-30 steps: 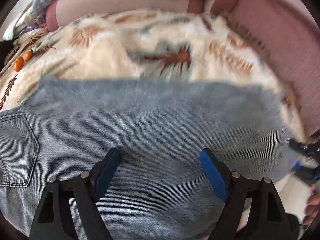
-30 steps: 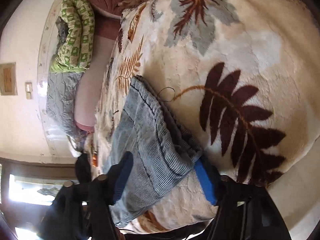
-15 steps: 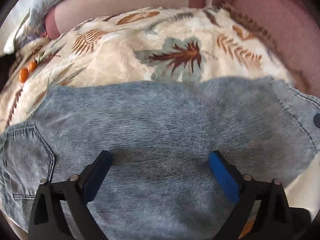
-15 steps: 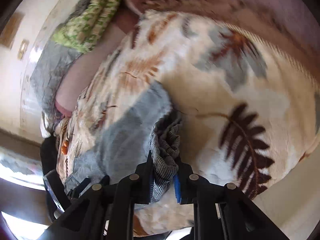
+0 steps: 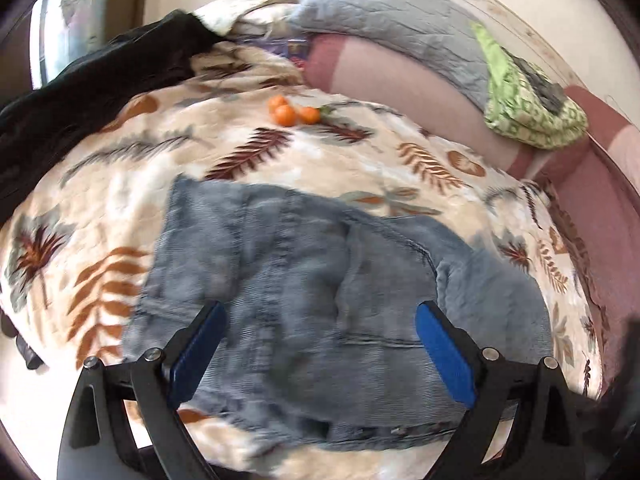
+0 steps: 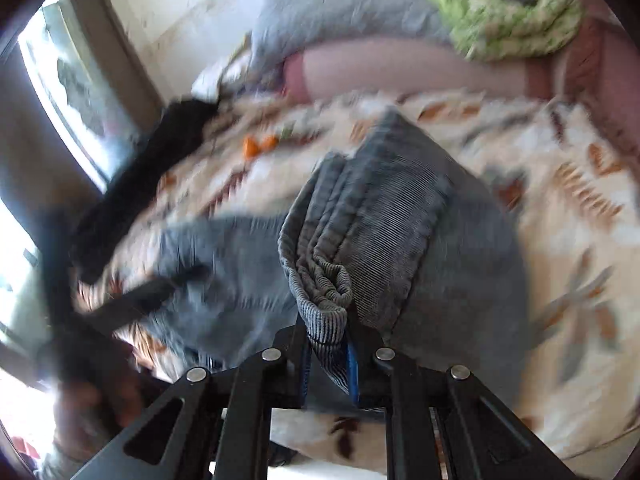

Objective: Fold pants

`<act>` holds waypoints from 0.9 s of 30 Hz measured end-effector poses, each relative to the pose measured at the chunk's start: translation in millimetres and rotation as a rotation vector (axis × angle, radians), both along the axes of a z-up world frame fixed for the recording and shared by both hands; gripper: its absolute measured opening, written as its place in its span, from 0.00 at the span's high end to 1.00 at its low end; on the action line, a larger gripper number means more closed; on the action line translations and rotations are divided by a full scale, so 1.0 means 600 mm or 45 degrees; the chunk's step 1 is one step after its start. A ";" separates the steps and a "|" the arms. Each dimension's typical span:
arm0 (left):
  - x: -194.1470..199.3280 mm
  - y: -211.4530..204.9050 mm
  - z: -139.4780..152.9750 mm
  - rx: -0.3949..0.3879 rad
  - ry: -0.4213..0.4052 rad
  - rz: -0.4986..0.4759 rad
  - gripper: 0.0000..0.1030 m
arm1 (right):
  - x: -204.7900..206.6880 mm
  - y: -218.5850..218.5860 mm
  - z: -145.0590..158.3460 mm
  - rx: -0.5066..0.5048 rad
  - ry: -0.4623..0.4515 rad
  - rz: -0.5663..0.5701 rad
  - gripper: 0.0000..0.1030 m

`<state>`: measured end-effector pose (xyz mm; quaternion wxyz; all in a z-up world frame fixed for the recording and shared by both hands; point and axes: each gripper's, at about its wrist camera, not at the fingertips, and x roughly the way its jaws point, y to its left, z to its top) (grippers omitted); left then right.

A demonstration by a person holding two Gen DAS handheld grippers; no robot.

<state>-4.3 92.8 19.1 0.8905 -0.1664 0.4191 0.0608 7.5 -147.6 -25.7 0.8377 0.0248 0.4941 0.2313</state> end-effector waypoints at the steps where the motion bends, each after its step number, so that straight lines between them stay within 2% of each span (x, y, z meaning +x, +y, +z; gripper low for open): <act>1: -0.004 0.009 -0.002 -0.022 0.006 0.007 0.07 | -0.002 0.015 -0.044 -0.038 0.076 0.041 0.74; 2: -0.007 0.015 -0.003 -0.038 0.009 0.002 0.07 | -0.017 0.012 -0.042 -0.020 -0.019 0.027 0.74; 3: -0.008 0.014 -0.001 -0.053 0.006 -0.008 0.07 | -0.025 0.004 -0.031 0.017 -0.039 0.031 0.71; 4: -0.008 0.010 0.003 -0.070 -0.008 -0.019 0.07 | -0.027 -0.009 -0.023 0.080 0.008 0.040 0.55; 5: -0.010 0.003 0.013 -0.096 -0.034 -0.041 0.07 | -0.029 -0.027 -0.013 0.135 0.037 0.012 0.47; 6: -0.012 -0.006 0.021 -0.119 -0.054 -0.072 0.07 | -0.033 -0.050 0.001 0.175 0.028 -0.033 0.33; 10: 0.008 -0.086 0.047 -0.183 -0.098 -0.233 0.07 | -0.038 -0.161 0.041 0.362 -0.019 -0.229 0.31; 12: 0.016 -0.133 0.047 -0.193 -0.105 -0.321 0.07 | -0.031 -0.218 0.021 0.483 0.030 -0.352 0.28; 13: 0.020 -0.153 0.039 -0.192 -0.094 -0.353 0.07 | -0.017 -0.233 0.003 0.513 0.090 -0.400 0.26; 14: 0.029 -0.177 0.018 -0.182 -0.050 -0.395 0.07 | -0.006 -0.247 -0.032 0.527 0.197 -0.422 0.24; 15: 0.042 -0.200 -0.014 -0.122 0.047 -0.421 0.07 | 0.005 -0.258 -0.070 0.538 0.331 -0.427 0.24; 16: 0.059 -0.225 -0.061 0.002 0.208 -0.443 0.07 | 0.007 -0.270 -0.088 0.605 0.366 -0.424 0.25; 17: 0.068 -0.246 -0.104 0.127 0.324 -0.471 0.09 | 0.010 -0.281 -0.080 0.640 0.355 -0.418 0.25; 18: 0.056 -0.263 -0.102 0.263 0.210 -0.487 0.06 | 0.015 -0.286 -0.070 0.640 0.380 -0.395 0.26; 19: 0.046 -0.276 -0.094 0.335 0.177 -0.495 0.09 | 0.019 -0.292 -0.051 0.640 0.356 -0.382 0.25; 20: 0.045 -0.282 -0.084 0.323 0.199 -0.501 0.10 | 0.023 -0.302 -0.028 0.633 0.298 -0.377 0.25; 21: 0.043 -0.283 -0.067 0.246 0.171 -0.515 0.10 | 0.032 -0.310 -0.003 0.634 0.242 -0.360 0.26; 22: 0.039 -0.282 -0.045 0.183 0.101 -0.523 0.10 | 0.045 -0.316 0.014 0.648 0.214 -0.347 0.26; 23: 0.035 -0.285 -0.023 0.178 0.034 -0.515 0.10 | 0.063 -0.321 0.025 0.667 0.206 -0.337 0.26; 25: 0.034 -0.293 0.001 0.173 -0.050 -0.541 0.10 | 0.101 -0.308 0.034 0.704 0.223 -0.310 0.26; 27: 0.044 -0.294 -0.011 0.129 -0.025 -0.569 0.10 | 0.147 -0.292 0.019 0.756 0.293 -0.282 0.26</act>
